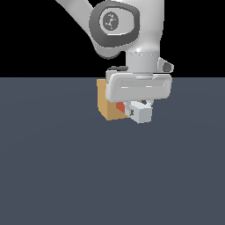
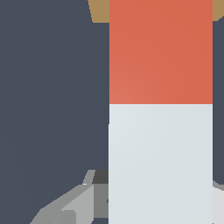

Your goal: Insert the peg into the horizontal hole in a box.

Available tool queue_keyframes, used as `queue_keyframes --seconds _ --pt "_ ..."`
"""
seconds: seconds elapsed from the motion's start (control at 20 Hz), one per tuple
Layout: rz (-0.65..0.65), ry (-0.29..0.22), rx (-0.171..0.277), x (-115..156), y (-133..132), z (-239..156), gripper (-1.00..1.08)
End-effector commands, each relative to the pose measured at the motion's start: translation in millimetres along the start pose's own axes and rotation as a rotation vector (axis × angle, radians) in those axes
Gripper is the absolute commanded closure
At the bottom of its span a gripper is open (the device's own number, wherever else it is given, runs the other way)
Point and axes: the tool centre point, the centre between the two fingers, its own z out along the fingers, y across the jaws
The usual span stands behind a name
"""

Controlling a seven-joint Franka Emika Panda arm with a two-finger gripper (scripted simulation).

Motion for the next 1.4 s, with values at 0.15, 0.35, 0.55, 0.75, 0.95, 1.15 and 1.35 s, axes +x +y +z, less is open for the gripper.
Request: queue_keyframes --seconds 0.15,0.35,0.55,0.75,0.95,1.15,1.35 --pt "-0.008 -0.001 -0.002 16 21 -10 1.08" --pt "-0.012 -0.001 -0.002 22 29 -13 1.08" --pt "-0.013 -0.001 -0.002 23 31 -14 1.08" --pt "-0.014 0.0 0.001 24 30 -12 1.08" --pt "-0.016 -0.001 -0.001 25 33 -14 1.08" --pt "-0.019 -0.001 -0.005 28 39 -18 1.08" --pt "-0.019 -0.001 -0.005 28 40 -19 1.08"
